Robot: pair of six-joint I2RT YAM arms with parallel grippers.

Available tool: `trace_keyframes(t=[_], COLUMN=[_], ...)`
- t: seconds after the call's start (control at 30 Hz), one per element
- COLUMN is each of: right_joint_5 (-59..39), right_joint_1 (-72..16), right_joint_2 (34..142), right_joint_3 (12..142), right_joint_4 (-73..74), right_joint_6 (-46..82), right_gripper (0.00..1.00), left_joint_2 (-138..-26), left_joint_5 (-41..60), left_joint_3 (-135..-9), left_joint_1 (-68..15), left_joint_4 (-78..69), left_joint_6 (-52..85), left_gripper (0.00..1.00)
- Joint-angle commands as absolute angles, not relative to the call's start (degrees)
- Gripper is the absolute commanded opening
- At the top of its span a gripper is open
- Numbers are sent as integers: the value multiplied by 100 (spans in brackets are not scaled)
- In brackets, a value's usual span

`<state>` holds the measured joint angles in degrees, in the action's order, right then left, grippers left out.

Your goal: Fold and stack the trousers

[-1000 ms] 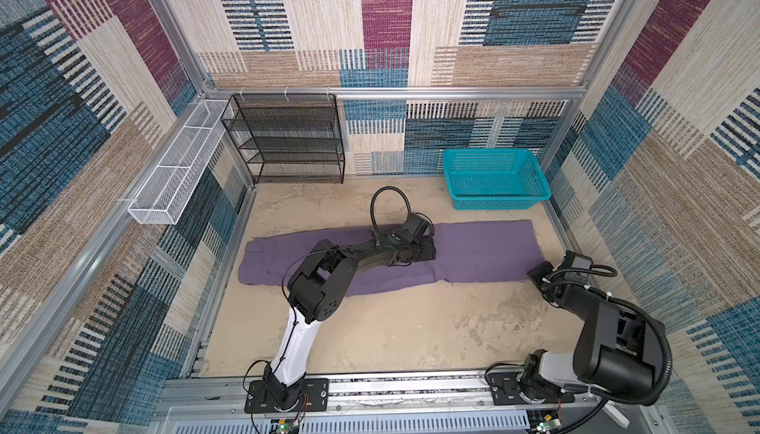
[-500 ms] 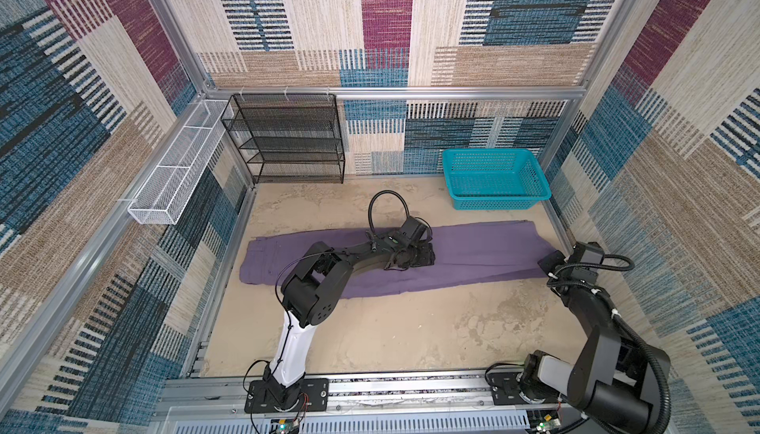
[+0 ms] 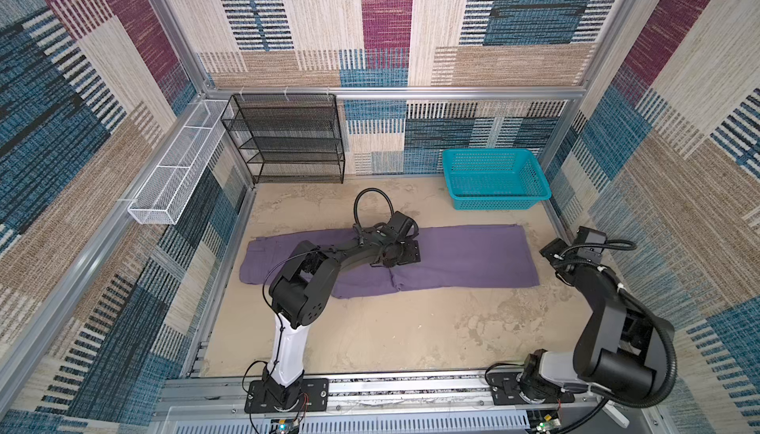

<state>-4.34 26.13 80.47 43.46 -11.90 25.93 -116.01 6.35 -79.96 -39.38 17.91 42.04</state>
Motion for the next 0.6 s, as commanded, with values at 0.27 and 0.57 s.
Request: trace_keyframes(t=[0.27,0.57], right_joint_5=[378,401], right_joint_1=[1804,1576], right_joint_2=[8947,9758], right_joint_3=[4603,4723], right_joint_4=[-1853,-1833], right_joint_6=[1895,1791], right_gripper=[83,71], left_joint_2=[-11519,-11408], left_joint_5=[1061,1325], left_joint_3=[-8594,-8506], left_joint_1=[-3926,-3926], left_joint_4=[2103,1878], left_joint_6=[4114,4158], left_gripper=[74,74])
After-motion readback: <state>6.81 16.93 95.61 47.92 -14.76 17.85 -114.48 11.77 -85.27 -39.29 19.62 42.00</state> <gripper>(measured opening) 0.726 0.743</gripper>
